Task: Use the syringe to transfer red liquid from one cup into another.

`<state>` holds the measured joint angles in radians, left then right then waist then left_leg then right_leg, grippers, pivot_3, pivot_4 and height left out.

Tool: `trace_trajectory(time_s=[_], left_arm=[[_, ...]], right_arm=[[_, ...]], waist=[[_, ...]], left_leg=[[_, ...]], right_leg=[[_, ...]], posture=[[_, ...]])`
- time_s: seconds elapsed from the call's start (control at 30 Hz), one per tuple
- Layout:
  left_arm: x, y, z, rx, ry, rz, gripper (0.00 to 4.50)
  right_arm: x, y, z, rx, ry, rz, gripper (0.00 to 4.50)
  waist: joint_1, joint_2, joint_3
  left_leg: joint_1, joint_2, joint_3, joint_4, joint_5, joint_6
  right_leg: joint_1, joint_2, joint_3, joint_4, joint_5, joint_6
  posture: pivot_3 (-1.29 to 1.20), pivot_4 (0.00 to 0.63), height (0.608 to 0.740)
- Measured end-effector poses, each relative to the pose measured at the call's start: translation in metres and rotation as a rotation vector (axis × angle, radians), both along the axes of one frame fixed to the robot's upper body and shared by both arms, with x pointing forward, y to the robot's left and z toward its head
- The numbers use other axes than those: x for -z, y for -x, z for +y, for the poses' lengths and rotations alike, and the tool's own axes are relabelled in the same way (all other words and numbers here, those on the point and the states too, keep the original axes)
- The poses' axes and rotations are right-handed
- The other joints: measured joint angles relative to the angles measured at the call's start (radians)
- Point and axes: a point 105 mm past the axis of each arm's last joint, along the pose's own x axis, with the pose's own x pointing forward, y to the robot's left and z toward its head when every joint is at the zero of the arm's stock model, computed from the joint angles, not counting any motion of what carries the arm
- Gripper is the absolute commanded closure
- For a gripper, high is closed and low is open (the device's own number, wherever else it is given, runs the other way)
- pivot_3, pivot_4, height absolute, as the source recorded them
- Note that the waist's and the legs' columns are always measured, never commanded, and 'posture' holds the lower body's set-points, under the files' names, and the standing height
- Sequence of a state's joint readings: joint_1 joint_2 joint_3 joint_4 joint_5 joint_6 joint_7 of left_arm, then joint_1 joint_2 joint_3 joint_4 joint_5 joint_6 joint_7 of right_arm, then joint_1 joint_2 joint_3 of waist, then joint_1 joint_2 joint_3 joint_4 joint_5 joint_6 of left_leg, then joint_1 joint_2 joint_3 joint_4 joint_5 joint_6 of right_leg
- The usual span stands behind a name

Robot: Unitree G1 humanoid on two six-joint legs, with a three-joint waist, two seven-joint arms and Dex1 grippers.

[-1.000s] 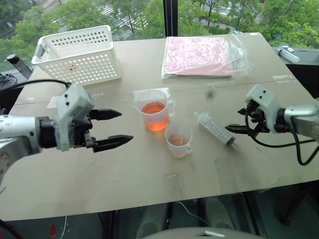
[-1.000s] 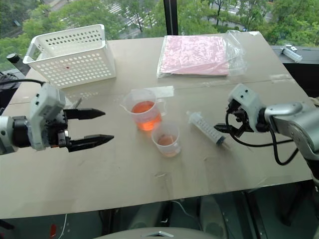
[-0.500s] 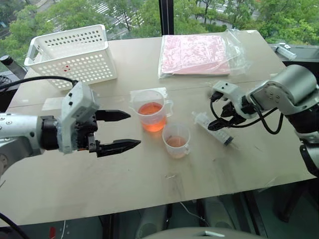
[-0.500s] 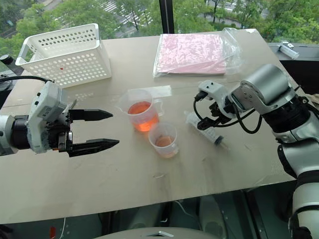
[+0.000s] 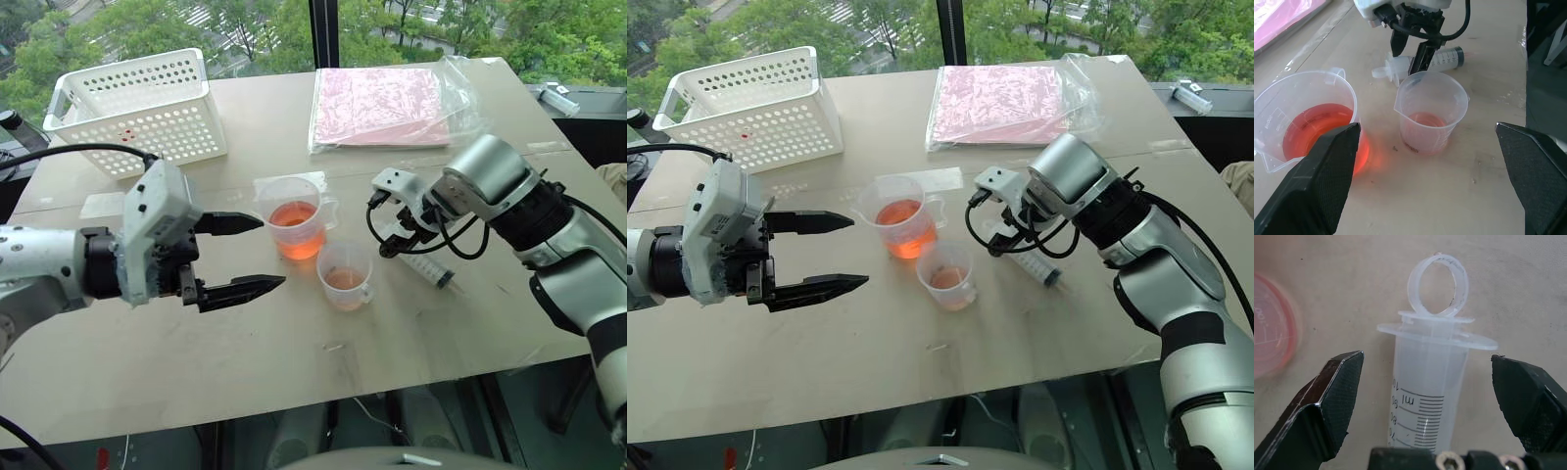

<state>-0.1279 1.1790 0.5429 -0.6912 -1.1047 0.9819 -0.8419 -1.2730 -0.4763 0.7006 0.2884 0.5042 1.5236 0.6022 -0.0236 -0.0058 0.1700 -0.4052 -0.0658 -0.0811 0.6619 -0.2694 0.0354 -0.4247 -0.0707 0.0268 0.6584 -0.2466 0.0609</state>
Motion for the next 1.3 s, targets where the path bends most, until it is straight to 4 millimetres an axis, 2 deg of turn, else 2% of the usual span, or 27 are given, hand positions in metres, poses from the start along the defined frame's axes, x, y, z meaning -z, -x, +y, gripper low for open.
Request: trace_trajectory(time_s=[0.1,0.13,0.2,0.27,0.3,0.37,0.57,0.63,0.73,0.77,0.8,0.83,0.87,0.93,1.03,1.13,1.2,1.3], left_arm=[[0.000,0.000,-0.001,0.006,0.006,-0.005,0.00],[0.000,0.000,-0.001,0.006,0.006,-0.007,0.00],[0.001,0.000,-0.002,0.008,0.008,-0.004,0.00],[0.001,0.000,-0.002,0.011,0.009,-0.005,0.00],[0.001,0.000,-0.003,0.014,0.010,-0.008,0.00],[0.001,-0.001,-0.004,0.019,0.011,-0.009,0.00],[0.002,-0.002,-0.007,0.030,0.016,-0.015,0.00],[-0.001,-0.005,-0.006,0.023,0.033,-0.035,0.00],[-0.003,-0.011,-0.002,-0.011,0.052,-0.056,0.00],[-0.005,-0.015,0.003,-0.039,0.051,-0.072,0.00],[-0.005,-0.017,0.005,-0.050,0.050,-0.078,0.00],[-0.015,-0.025,0.011,-0.082,0.083,-0.121,0.00],[-0.015,-0.025,0.011,-0.083,0.084,-0.122,0.00],[-0.046,-0.043,0.019,-0.144,0.186,-0.236,0.00],[-0.096,-0.061,0.031,-0.219,0.338,-0.380,0.00],[-0.124,-0.071,0.033,-0.245,0.429,-0.441,0.00],[-0.132,-0.077,0.034,-0.259,0.475,-0.450,0.00],[-0.156,-0.091,0.040,-0.321,0.541,-0.496,0.00]], right_arm=[[0.003,-0.004,-0.001,0.012,0.011,-0.001,0.04],[0.004,-0.005,-0.002,0.017,0.016,0.002,0.27],[0.004,-0.007,-0.002,0.017,0.030,-0.001,0.84],[0.004,-0.007,-0.002,0.016,0.033,0.002,1.70],[0.005,-0.008,-0.003,0.018,0.034,0.005,2.27],[0.005,-0.008,-0.003,0.019,0.040,0.003,3.02],[0.004,-0.008,-0.003,0.019,0.041,0.002,3.03],[-0.001,-0.008,-0.001,0.018,-0.009,0.009,3.03],[-0.028,-0.011,0.003,0.017,-0.190,-0.003,3.03],[-0.046,-0.013,0.004,0.012,-0.278,-0.020,3.03],[-0.053,-0.013,0.004,0.008,-0.299,-0.032,3.03],[-0.080,-0.015,0.006,0.001,-0.392,-0.074,3.03],[-0.080,-0.015,0.006,0.001,-0.394,-0.075,3.03],[-0.121,-0.014,0.012,-0.037,-0.533,-0.159,3.03],[-0.162,-0.013,0.036,-0.160,-0.708,-0.340,3.03],[-0.192,-0.013,0.048,-0.222,-0.828,-0.512,3.03],[-0.200,-0.013,0.054,-0.240,-0.883,-0.567,3.03],[-0.221,-0.002,0.084,-0.324,-1.074,-0.651,3.03]], waist=[[-0.006,0.000,0.000],[-0.010,0.000,0.000],[-0.016,0.000,0.000],[-0.020,0.000,0.000],[-0.021,0.000,0.000],[-0.021,0.000,0.000],[-0.020,0.000,0.000],[-0.020,0.000,0.000],[-0.019,0.000,0.000],[-0.018,0.000,0.000],[-0.019,0.000,0.000],[-0.018,0.000,0.000],[-0.018,0.000,0.000],[-0.016,0.000,0.000],[-0.019,-0.002,-0.001],[-0.021,-0.002,-0.001],[-0.021,-0.002,-0.001],[-0.034,-0.002,-0.001]], left_leg=[[-0.002,0.000,0.000,0.001,0.000,0.000],[-0.006,0.000,0.000,0.003,0.000,0.000],[-0.010,0.000,-0.001,0.005,0.000,-0.001],[-0.010,0.000,0.000,0.005,0.000,-0.001],[-0.010,0.000,0.000,0.005,0.000,-0.001],[-0.010,0.000,-0.001,0.005,0.000,-0.001],[-0.010,0.000,-0.001,0.005,0.001,-0.001],[-0.010,0.000,-0.001,0.005,0.001,-0.001],[-0.010,0.000,-0.001,0.005,0.001,-0.001],[-0.010,0.000,-0.001,0.005,0.001,-0.001],[-0.010,0.000,-0.001,0.005,0.001,-0.001],[-0.010,0.000,-0.001,0.005,0.001,-0.001],[-0.010,0.000,-0.001,0.005,0.001,-0.001],[-0.010,0.000,-0.002,0.006,0.001,-0.001],[-0.011,-0.001,-0.002,0.007,0.001,-0.001],[-0.010,-0.002,-0.002,0.007,0.001,-0.001],[-0.010,-0.002,-0.002,0.007,0.001,-0.002],[-0.010,-0.002,-0.002,0.007,0.002,-0.003]], right_leg=[[-0.002,0.000,0.000,0.001,0.000,0.000],[-0.006,0.000,0.000,0.003,0.000,0.000],[-0.009,0.000,-0.001,0.004,0.000,0.000],[-0.009,0.000,0.000,0.004,0.000,0.000],[-0.009,0.000,0.000,0.004,0.000,0.000],[-0.009,0.000,0.000,0.004,0.000,0.000],[-0.009,0.000,0.000,0.004,0.000,0.000],[-0.009,0.000,-0.001,0.004,0.000,0.000],[-0.009,0.000,-0.001,0.004,0.000,0.000],[-0.009,0.000,-0.001,0.004,0.000,0.000],[-0.010,0.000,-0.001,0.004,0.000,0.000],[-0.010,0.000,-0.001,0.004,0.000,0.000],[-0.010,0.000,-0.001,0.004,0.000,0.000],[-0.009,0.001,-0.002,0.005,0.000,0.000],[-0.009,0.000,-0.002,0.006,0.001,0.001],[-0.009,0.000,-0.003,0.006,0.001,0.001],[-0.009,0.000,-0.004,0.007,0.001,0.001],[-0.012,0.000,-0.004,0.012,0.001,0.001]], posture=[[0.00,0.150,0.740],[0.00,0.150,0.740],[0.00,0.150,0.740],[0.00,0.150,0.740],[0.00,0.150,0.740],[0.00,0.150,0.740],[0.00,0.150,0.740],[0.00,0.150,0.740],[0.00,0.150,0.740],[0.00,0.150,0.740],[0.00,0.150,0.740],[0.00,0.150,0.740],[0.00,0.150,0.740],[0.00,0.150,0.740],[0.00,0.150,0.740],[0.00,0.150,0.740],[0.00,0.150,0.740],[0.00,0.150,0.740]])
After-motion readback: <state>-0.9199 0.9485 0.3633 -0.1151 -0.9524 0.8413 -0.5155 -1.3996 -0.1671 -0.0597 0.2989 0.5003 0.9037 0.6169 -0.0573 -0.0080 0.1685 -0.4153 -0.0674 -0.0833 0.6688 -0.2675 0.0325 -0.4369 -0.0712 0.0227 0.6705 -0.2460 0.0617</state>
